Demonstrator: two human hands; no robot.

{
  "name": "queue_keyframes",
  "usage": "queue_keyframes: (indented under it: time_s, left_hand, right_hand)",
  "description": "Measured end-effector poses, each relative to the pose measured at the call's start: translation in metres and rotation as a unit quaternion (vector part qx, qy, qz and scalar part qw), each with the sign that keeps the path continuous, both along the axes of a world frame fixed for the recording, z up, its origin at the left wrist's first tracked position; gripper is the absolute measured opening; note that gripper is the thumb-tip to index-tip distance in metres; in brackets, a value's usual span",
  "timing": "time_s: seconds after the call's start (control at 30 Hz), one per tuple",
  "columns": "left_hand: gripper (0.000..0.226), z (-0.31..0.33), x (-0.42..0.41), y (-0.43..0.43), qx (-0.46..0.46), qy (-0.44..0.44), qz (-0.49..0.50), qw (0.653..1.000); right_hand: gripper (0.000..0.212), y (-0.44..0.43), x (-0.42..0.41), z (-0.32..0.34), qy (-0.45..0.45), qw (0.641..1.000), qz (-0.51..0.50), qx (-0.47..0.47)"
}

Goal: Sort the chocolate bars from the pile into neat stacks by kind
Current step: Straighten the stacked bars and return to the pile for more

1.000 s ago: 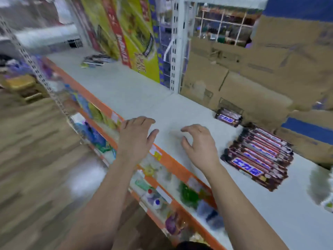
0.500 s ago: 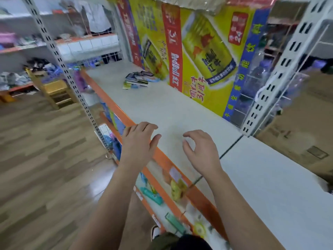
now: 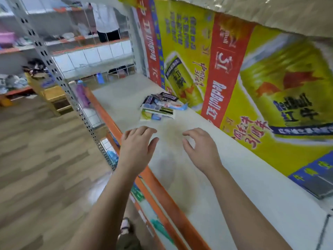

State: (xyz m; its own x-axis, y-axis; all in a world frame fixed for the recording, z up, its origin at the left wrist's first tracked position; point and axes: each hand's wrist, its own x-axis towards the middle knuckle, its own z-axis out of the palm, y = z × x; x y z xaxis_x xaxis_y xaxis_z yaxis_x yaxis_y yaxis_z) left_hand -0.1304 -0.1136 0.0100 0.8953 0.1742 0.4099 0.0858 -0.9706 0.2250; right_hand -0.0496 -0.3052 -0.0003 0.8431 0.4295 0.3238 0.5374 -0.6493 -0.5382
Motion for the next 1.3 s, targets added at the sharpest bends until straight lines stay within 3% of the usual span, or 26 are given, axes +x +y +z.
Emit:
queue_keyframes:
  time_s: [0.2, 0.47, 0.67, 0.8, 1.0, 1.3]
  left_hand:
    - [0.041, -0.016, 0.081, 0.080, 0.000, 0.036, -0.044, 0.998]
    - [0.036, -0.021, 0.167, 0.163, -0.013, 0.023, -0.155, 0.988]
    - [0.030, -0.030, 0.200, 0.189, -0.038, 0.006, -0.227, 0.973]
    - [0.026, -0.035, 0.213, 0.194, -0.055, -0.001, -0.258, 0.965]
    - [0.036, -0.038, 0.230, 0.192, -0.053, 0.017, -0.305, 0.951]
    - [0.027, -0.043, 0.235, 0.193, -0.074, 0.008, -0.332, 0.941]
  right_hand:
    - [0.019, 0.072, 0.059, -0.009, -0.013, 0.999, -0.010, -0.045]
    - [0.042, 0.138, 0.109, -0.006, 0.063, 0.994, -0.080, -0.041]
    - [0.048, 0.148, 0.111, -0.015, 0.105, 0.984, -0.133, -0.047]
    - [0.039, 0.150, 0.106, -0.019, 0.085, 0.979, -0.158, -0.097]
    - [0.016, 0.143, 0.095, -0.019, 0.078, 0.961, -0.258, -0.069]
    - [0.025, 0.144, 0.080, -0.012, 0.102, 0.953, -0.286, -0.004]
